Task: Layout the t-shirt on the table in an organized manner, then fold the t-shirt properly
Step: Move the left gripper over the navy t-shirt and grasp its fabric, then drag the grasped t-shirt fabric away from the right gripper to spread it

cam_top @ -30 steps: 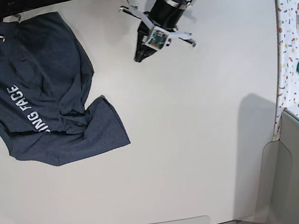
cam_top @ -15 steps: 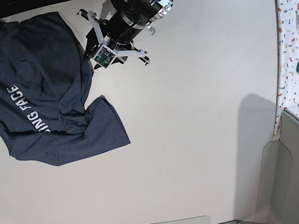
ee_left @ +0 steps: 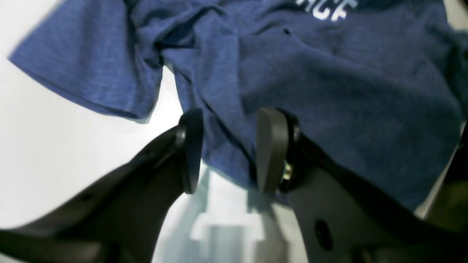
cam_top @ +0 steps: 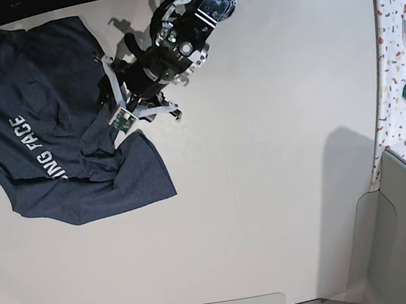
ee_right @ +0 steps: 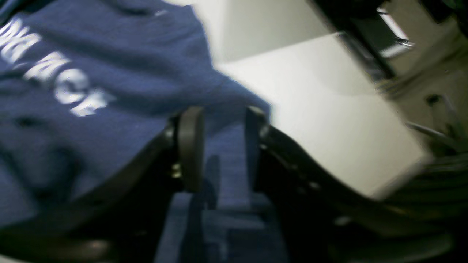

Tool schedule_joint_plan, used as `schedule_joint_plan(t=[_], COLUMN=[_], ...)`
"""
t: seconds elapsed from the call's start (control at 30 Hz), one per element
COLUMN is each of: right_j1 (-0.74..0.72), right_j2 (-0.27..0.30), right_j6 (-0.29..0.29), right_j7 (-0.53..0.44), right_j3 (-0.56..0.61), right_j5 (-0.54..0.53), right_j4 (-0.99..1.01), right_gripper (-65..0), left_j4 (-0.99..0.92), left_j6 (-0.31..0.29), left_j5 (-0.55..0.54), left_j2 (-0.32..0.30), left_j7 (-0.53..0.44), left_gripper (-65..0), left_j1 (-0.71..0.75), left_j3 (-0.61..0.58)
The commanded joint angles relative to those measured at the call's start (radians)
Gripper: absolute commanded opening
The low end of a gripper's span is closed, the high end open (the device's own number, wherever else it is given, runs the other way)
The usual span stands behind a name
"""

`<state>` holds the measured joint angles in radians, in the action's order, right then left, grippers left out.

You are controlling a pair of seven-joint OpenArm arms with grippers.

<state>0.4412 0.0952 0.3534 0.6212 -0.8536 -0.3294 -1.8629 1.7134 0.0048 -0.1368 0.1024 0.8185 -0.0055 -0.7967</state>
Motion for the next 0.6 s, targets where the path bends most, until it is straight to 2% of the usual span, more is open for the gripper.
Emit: schedule_joint_plan(t=[0.0,0.1,0.2,0.37,0.57], right_j1=[0.015,0.017,0.026,0.028,0.021], right_j2=[0.013,-0.01,-0.03,-0.033,-0.035], right_j6=[0.006,0.006,0.006,0.006,0.003], right_j7=[-0.027,-0.027,-0.027,-0.027,-0.027], right_j3=[-0.003,0.033,0.06,0.129,0.145], right_j5=[-0.006,-0.006,-0.006,0.0,0.0], right_j4=[-0.019,-0.019,-0.017,-0.013,-0.013], right_gripper=[-41.6,-41.5,-41.5,-41.5,-41.5], left_j4=[-0.013,-0.063,-0.066,-0.066,-0.068], left_j6=[-0.001,-0.001,-0.001,-0.001,0.001], left_j5=[-0.036,-0.136,-0.188,-0.243,-0.275], left_j2=[0.027,0.036,0.035,0.035,0.038], left_j7=[-0.023,-0.027,-0.027,-0.021,-0.027], left_gripper=[-40.7,-40.7,-40.7,-40.7,-40.7], left_j1=[-0.021,-0.023,-0.023,-0.014,0.006], left_j3=[0.03,0.082,0.109,0.119,0.112])
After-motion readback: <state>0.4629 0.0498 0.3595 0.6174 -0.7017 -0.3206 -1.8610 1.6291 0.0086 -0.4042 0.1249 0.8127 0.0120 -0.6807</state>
